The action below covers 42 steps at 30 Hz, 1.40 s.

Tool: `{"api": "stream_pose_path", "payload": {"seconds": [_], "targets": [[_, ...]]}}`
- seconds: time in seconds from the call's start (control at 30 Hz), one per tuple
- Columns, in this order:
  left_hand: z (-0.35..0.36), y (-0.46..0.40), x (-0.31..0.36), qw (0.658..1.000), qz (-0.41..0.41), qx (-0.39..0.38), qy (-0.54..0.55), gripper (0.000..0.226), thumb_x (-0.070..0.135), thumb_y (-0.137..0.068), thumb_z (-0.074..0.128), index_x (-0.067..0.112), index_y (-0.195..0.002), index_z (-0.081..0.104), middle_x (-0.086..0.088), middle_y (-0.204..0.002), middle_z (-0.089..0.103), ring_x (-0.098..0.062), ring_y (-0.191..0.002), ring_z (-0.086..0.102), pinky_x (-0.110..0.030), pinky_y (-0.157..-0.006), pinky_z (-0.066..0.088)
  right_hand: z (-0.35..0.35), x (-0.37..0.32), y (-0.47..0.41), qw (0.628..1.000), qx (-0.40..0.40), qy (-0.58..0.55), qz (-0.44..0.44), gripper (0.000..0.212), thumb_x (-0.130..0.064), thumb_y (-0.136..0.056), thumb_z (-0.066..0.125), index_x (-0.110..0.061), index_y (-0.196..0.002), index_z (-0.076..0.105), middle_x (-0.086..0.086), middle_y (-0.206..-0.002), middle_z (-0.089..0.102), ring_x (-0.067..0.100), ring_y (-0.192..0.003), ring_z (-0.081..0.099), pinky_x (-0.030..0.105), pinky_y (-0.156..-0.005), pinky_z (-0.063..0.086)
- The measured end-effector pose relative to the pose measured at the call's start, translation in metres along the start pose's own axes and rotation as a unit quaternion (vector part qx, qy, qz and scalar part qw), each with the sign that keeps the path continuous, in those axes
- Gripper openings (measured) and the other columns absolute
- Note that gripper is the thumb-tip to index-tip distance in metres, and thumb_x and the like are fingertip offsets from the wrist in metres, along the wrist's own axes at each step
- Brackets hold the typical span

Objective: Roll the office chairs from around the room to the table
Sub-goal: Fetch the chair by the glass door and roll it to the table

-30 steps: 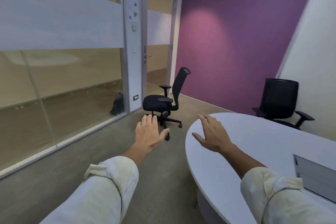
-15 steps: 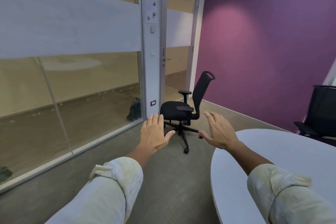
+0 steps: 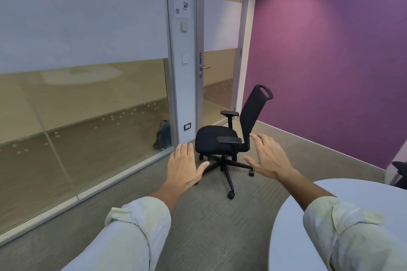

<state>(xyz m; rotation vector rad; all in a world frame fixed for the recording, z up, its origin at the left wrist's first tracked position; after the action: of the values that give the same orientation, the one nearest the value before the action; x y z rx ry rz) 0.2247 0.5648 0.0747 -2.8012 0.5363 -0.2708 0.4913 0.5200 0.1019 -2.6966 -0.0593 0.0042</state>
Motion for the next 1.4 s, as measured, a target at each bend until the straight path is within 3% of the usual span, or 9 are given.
{"api": "stream_pose_path", "payload": {"seconds": [0.33,0.73,0.8,1.03,1.13,1.27,1.4], "targets": [[0.063,-0.172,-0.029,0.999,0.036,-0.014,0.008,0.085,0.070,-0.095,0.032,0.007,-0.151,0.022,-0.014,-0.159,0.029,-0.030,-0.146,0.023,-0.048,-0.118,0.027,0.090,0.047,-0.130,0.998,-0.017,0.028,0.047,0.081,-0.067,-0.088,0.043,-0.013,-0.148,0.033,0.014,-0.139,0.051,0.029,-0.123,0.050,0.044,-0.100,0.047],[0.115,-0.380,-0.036,0.996,0.092,-0.010,0.002,0.088,0.074,-0.092,0.027,0.007,-0.150,0.024,-0.013,-0.157,0.034,-0.032,-0.144,0.029,-0.048,-0.117,0.031,0.144,0.122,-0.277,0.992,-0.017,0.045,0.120,0.078,-0.064,-0.089,0.049,-0.017,-0.149,0.030,0.012,-0.141,0.050,0.028,-0.123,0.051,0.043,-0.101,0.047],[0.161,-0.456,0.000,0.994,0.106,-0.017,0.009,0.090,0.075,-0.092,0.025,0.007,-0.151,0.022,-0.013,-0.159,0.031,-0.032,-0.146,0.025,-0.048,-0.118,0.029,0.177,0.190,-0.317,0.988,-0.017,0.048,0.148,0.078,-0.064,-0.089,0.049,-0.016,-0.148,0.031,0.011,-0.140,0.051,0.028,-0.123,0.051,0.044,-0.100,0.048],[0.192,-0.496,0.024,0.994,0.106,-0.020,0.014,0.090,0.075,-0.091,0.026,0.009,-0.153,0.020,-0.013,-0.160,0.027,-0.031,-0.147,0.023,-0.046,-0.119,0.024,0.198,0.235,-0.341,0.988,-0.016,0.058,0.143,0.074,-0.062,-0.089,0.052,-0.017,-0.145,0.035,0.011,-0.139,0.054,0.029,-0.122,0.053,0.044,-0.099,0.048],[0.212,-0.546,0.058,0.993,0.109,-0.010,0.039,0.089,0.074,-0.092,0.029,0.009,-0.153,0.022,-0.013,-0.160,0.028,-0.031,-0.148,0.023,-0.045,-0.119,0.022,0.211,0.292,-0.373,0.986,-0.029,0.062,0.151,0.074,-0.060,-0.090,0.054,-0.017,-0.147,0.033,0.011,-0.141,0.051,0.030,-0.123,0.052,0.045,-0.100,0.047],[0.234,-0.621,0.111,0.993,0.104,-0.009,0.048,0.089,0.073,-0.093,0.030,0.007,-0.152,0.025,-0.014,-0.160,0.028,-0.032,-0.148,0.022,-0.046,-0.119,0.025,0.220,0.367,-0.418,0.985,-0.053,0.064,0.154,0.071,-0.050,-0.092,0.057,-0.016,-0.148,0.030,0.013,-0.144,0.047,0.032,-0.126,0.049,0.046,-0.103,0.045],[0.250,-0.675,0.152,0.992,0.112,0.007,0.063,0.084,0.073,-0.091,0.037,0.008,-0.145,0.034,-0.013,-0.152,0.042,-0.030,-0.142,0.034,-0.045,-0.114,0.033,0.232,0.425,-0.450,0.982,-0.071,0.062,0.161,0.071,-0.041,-0.091,0.060,-0.015,-0.149,0.029,0.013,-0.145,0.045,0.033,-0.127,0.047,0.046,-0.104,0.044]]}}
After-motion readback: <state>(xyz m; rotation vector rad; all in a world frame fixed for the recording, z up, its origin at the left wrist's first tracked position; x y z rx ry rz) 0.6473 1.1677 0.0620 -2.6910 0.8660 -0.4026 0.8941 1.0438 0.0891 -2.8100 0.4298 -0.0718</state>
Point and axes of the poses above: each hand's wrist, its own y-axis away from the middle knuckle, its own z-axis out of the palm, x = y × z, the point moved 6 cm from there along -y, towards the middle knuckle
